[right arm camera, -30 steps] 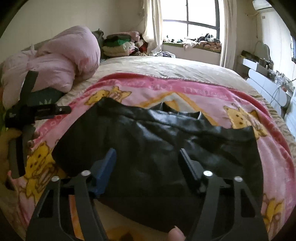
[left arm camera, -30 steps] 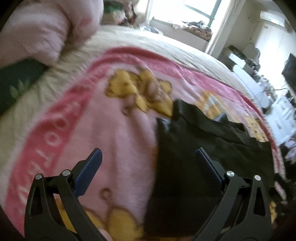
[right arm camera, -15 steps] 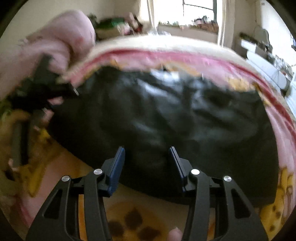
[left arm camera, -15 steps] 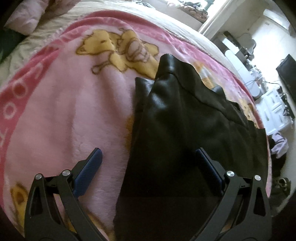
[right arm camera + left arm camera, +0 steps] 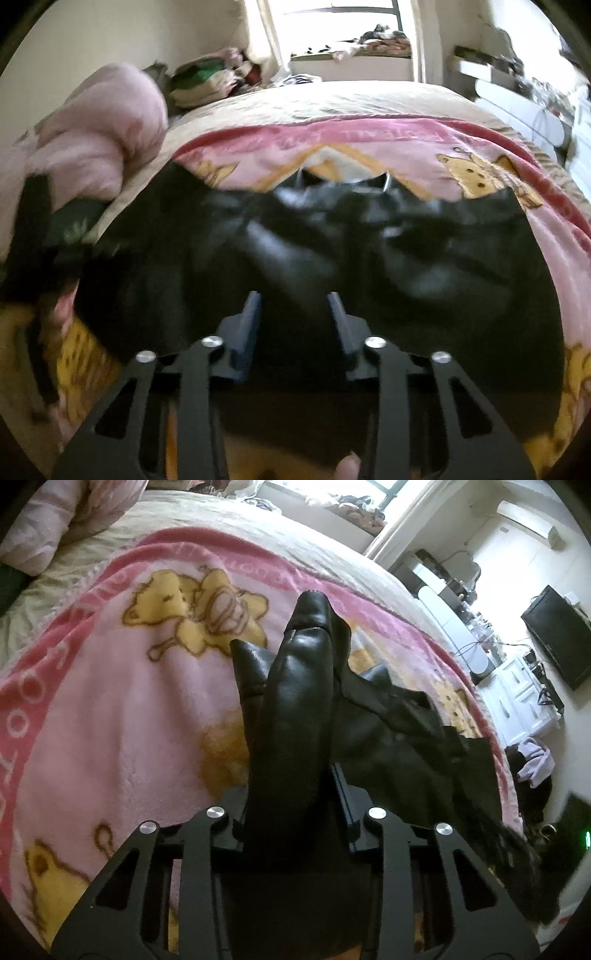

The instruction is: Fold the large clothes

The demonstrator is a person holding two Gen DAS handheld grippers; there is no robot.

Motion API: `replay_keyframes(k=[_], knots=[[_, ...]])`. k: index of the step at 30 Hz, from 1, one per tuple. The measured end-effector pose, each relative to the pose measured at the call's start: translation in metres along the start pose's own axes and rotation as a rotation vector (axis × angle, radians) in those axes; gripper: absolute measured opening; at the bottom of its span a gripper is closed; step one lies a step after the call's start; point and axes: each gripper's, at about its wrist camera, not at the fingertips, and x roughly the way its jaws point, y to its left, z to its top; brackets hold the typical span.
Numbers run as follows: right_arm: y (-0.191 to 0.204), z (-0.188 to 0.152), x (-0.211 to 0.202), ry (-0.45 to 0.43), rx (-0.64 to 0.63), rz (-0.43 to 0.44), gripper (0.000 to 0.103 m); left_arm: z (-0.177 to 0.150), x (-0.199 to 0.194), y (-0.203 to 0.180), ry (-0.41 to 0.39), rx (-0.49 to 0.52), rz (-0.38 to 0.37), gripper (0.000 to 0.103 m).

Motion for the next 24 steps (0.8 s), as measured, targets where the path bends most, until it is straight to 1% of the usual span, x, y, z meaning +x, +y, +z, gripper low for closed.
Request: replay_keyframes(k=[2, 6, 7, 9, 11, 13, 14, 16, 18, 20, 21, 23, 24], knots=[[-0.004, 0.016, 0.014, 0.007, 0.042, -0.006, 0.027, 0.001, -0.006, -0.003, -0.010, 0.008, -0.008, 0.025], [-0.008, 0.041, 0.052, 0.040, 0.058, -0.071, 0.027, 0.004, -0.012, -0.007, -0.022, 0.023, -0.027, 0.023], [-0.009, 0.041, 0.061, 0.059, 0.068, -0.084, 0.027, 0.005, -0.012, -0.008, -0.023, 0.027, -0.031, 0.022], [-0.017, 0.038, 0.085, 0.132, 0.091, -0.089, 0.028, 0.005, -0.014, -0.008, -0.025, 0.031, -0.044, 0.021], [-0.021, 0.030, 0.095, 0.139, 0.087, -0.094, 0.028, 0.004, -0.014, -0.011, -0.027, 0.042, -0.047, 0.020], [-0.017, 0.028, 0.092, 0.132, 0.049, -0.108, 0.028, 0.004, -0.013, -0.013, -0.033, 0.057, -0.030, 0.020], [-0.018, 0.029, 0.088, 0.127, 0.044, -0.100, 0.027, 0.005, -0.014, -0.012, -0.033, 0.053, -0.034, 0.020], [-0.021, 0.025, 0.059, 0.081, 0.054, -0.061, 0.027, 0.006, -0.017, -0.010, -0.034, 0.041, -0.055, 0.019], [-0.017, 0.012, 0.027, 0.021, 0.015, -0.027, 0.027, 0.007, -0.019, -0.011, -0.036, 0.039, -0.064, 0.019], [-0.010, -0.006, 0.009, 0.018, -0.024, -0.007, 0.027, 0.007, -0.021, -0.015, -0.044, 0.049, -0.060, 0.019], [-0.008, -0.021, 0.005, 0.036, -0.035, 0.007, 0.027, 0.008, -0.022, -0.017, -0.048, 0.055, -0.059, 0.019], [-0.006, -0.037, 0.015, 0.100, -0.044, 0.001, 0.028, 0.008, -0.023, -0.021, -0.056, 0.069, -0.059, 0.019], [-0.005, -0.046, 0.021, 0.094, -0.065, -0.011, 0.028, 0.008, -0.022, -0.022, -0.052, 0.073, -0.066, 0.019]])
